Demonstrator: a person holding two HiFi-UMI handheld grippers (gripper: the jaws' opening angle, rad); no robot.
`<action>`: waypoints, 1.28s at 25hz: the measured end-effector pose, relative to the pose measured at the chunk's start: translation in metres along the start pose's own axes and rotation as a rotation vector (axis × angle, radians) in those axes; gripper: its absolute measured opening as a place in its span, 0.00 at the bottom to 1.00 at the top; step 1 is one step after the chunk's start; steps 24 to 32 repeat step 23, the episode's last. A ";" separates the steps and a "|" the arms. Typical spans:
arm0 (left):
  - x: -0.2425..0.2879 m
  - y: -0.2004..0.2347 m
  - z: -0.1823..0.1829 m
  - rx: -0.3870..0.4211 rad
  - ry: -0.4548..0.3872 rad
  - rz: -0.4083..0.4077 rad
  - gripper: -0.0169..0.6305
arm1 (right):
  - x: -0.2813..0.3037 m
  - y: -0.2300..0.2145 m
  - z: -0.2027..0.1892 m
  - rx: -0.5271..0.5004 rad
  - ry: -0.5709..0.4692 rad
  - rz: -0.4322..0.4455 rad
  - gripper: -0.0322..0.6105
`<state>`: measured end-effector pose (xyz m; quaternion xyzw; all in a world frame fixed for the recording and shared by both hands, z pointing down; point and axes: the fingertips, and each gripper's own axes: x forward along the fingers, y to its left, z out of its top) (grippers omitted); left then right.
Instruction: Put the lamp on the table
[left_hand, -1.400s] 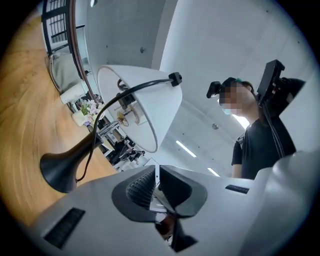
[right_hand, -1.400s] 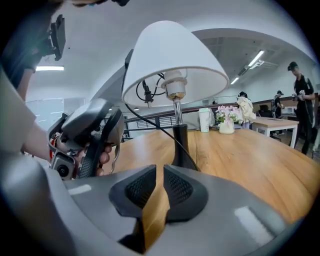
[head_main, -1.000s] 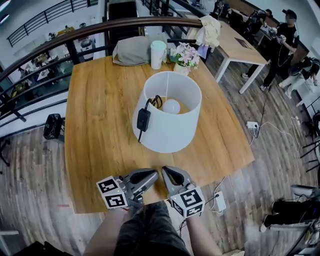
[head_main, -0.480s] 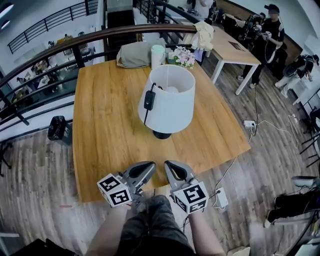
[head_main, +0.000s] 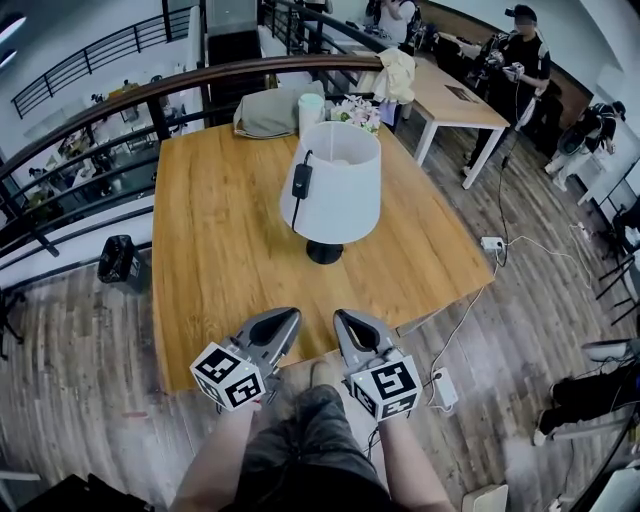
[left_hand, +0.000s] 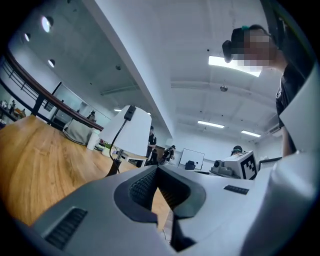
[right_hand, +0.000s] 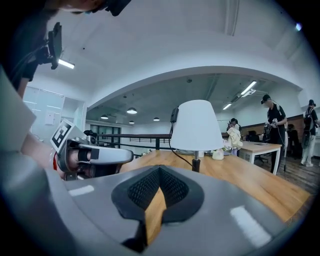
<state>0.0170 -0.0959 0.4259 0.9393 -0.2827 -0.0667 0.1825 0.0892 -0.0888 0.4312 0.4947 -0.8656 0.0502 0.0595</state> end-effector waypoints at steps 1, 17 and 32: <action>-0.003 -0.001 0.003 0.009 -0.005 0.007 0.02 | -0.002 0.001 0.003 -0.003 -0.006 -0.007 0.06; -0.034 -0.005 0.042 0.174 -0.054 0.134 0.02 | -0.026 0.011 0.037 -0.077 -0.089 -0.131 0.06; -0.048 0.004 0.048 0.201 -0.063 0.231 0.02 | -0.032 0.017 0.041 -0.075 -0.103 -0.150 0.06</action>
